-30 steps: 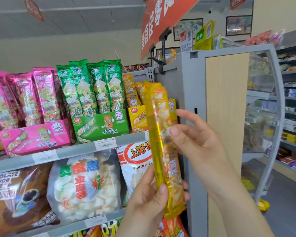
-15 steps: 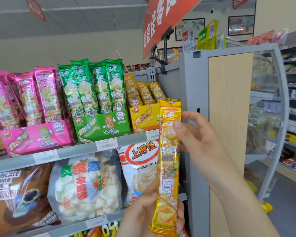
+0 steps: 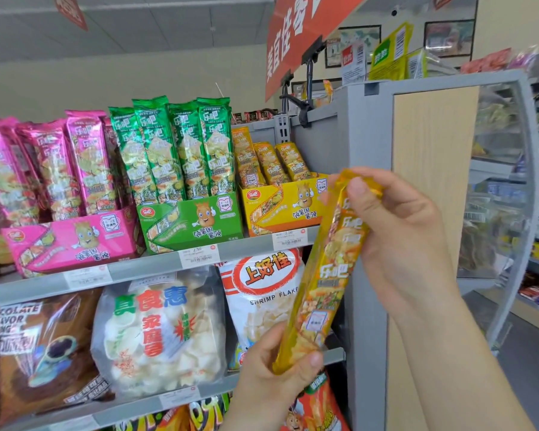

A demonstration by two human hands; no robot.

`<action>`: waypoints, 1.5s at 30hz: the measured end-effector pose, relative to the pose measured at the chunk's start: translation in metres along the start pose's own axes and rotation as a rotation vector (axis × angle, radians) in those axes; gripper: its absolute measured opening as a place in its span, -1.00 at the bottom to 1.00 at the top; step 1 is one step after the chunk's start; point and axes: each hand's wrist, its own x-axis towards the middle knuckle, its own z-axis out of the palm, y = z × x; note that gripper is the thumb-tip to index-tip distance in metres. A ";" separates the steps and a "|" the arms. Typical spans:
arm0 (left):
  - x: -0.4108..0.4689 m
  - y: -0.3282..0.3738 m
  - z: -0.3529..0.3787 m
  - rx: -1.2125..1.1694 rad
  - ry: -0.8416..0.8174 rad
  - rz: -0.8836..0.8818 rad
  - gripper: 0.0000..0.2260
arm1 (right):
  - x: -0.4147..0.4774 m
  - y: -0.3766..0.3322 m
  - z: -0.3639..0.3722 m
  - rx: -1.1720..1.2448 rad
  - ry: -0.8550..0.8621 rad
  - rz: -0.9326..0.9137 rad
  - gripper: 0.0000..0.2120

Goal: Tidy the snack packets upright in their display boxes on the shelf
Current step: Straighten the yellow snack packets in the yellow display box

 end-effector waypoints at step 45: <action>0.153 0.180 -0.023 1.200 0.545 0.865 -0.40 | 0.175 0.022 0.092 -0.473 -0.182 -0.389 -0.86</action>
